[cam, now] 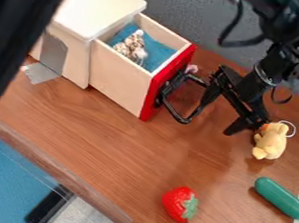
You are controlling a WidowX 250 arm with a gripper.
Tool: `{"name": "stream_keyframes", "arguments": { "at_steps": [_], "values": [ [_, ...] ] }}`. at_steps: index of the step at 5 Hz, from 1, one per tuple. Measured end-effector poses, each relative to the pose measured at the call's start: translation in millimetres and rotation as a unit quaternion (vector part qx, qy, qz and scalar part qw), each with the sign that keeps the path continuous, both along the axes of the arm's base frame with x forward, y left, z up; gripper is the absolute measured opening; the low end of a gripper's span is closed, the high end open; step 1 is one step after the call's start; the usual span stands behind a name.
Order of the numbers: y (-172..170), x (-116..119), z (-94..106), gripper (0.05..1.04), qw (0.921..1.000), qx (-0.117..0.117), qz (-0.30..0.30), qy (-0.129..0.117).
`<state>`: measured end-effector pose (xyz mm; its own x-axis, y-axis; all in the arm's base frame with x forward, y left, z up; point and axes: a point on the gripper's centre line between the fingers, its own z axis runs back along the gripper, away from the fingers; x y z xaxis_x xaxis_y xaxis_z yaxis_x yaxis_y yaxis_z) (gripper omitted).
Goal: Close the drawer
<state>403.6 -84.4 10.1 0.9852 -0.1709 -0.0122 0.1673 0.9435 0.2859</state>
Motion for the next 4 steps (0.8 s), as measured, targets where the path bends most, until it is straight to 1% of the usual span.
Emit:
{"name": "stream_keyframes", "arguments": {
  "at_steps": [1, 2, 3, 4],
  "values": [
    [7.4, 5.3, -3.2, 1.001, 0.9997, 0.023, -0.001, 0.005],
    [17.3, 5.2, -2.1, 0.999, 0.9997, 0.022, 0.006, 0.004],
    [29.4, 7.7, 8.2, 0.999, 0.9997, 0.008, 0.021, -0.009],
    [33.0, 7.2, 23.5, 0.999, 0.9993, -0.001, 0.029, -0.021]
  ]
}}
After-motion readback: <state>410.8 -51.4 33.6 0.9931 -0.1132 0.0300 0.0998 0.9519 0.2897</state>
